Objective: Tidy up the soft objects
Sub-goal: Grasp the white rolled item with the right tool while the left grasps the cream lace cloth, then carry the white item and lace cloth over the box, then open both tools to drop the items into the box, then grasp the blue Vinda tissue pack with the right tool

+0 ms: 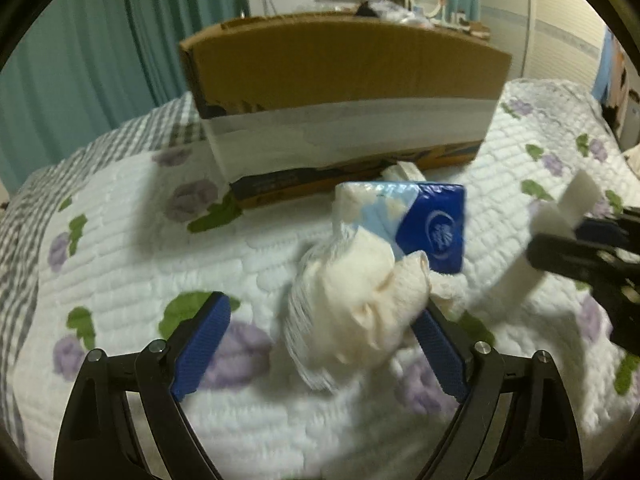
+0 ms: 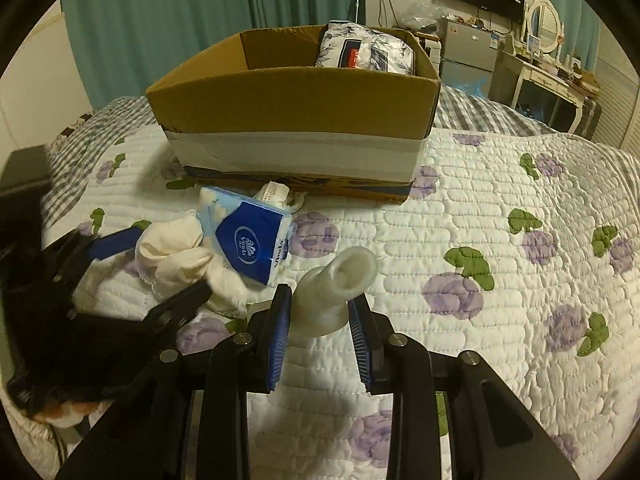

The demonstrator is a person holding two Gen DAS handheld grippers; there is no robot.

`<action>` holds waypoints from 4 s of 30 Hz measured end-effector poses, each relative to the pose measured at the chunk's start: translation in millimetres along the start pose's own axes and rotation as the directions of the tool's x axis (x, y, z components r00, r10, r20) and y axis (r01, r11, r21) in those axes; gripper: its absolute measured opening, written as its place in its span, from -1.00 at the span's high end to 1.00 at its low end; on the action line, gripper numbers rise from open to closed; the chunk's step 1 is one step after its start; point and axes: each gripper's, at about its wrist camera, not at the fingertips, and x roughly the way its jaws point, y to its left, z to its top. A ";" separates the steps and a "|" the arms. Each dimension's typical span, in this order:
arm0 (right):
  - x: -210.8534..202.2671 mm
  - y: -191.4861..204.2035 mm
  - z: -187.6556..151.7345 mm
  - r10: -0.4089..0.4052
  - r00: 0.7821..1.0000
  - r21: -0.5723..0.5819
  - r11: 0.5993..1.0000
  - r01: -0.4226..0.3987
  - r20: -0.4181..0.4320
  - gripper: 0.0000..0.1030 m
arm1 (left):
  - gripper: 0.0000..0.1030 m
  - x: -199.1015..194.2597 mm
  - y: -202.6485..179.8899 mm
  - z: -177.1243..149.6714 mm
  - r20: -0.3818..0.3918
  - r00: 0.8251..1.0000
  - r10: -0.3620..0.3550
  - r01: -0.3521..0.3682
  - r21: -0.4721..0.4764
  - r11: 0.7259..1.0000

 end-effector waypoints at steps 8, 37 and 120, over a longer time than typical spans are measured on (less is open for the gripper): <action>-6.3 0.3 0.6 0.017 1.000 0.010 1.000 -0.017 0.014 0.45 | 0.30 10.3 -11.7 1.6 -0.016 0.998 -0.058 0.059 0.054 0.997; -161.6 24.6 66.9 0.034 0.953 -0.083 0.996 -0.009 0.302 0.45 | 0.39 -172.2 -12.7 71.4 0.245 0.969 0.011 -0.024 0.050 0.998; 45.8 60.4 26.4 -0.039 0.998 -0.007 0.999 0.039 0.056 -0.97 | -0.78 -12.9 98.7 4.1 0.093 0.990 0.104 -0.093 -0.114 0.989</action>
